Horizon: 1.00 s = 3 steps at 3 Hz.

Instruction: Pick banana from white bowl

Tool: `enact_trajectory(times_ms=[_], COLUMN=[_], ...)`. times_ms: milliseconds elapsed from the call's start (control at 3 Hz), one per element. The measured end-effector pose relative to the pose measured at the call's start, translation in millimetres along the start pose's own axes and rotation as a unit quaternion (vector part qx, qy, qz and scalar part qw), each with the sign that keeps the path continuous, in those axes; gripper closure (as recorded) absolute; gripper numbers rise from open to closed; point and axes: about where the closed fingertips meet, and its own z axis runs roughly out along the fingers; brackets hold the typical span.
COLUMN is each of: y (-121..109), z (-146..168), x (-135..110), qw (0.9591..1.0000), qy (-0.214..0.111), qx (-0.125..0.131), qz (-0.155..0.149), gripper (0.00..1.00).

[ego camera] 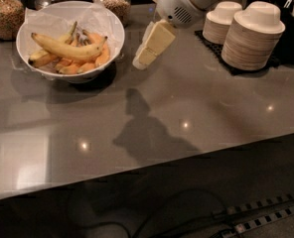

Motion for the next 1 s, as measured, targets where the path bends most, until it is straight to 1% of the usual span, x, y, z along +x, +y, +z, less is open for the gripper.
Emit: enact_trajectory(times_ms=[333,667,1000], y=[0,-4,-8], z=[0,26,71], x=[0,-7,-23], qw=[1.0000,0.9993,0.9962], qy=[0.000,-0.009,-0.024], qx=[0.000,-0.007,-0.032], qz=[0.000,-0.036,-0.077], gripper=[0.00,0.00,0.00])
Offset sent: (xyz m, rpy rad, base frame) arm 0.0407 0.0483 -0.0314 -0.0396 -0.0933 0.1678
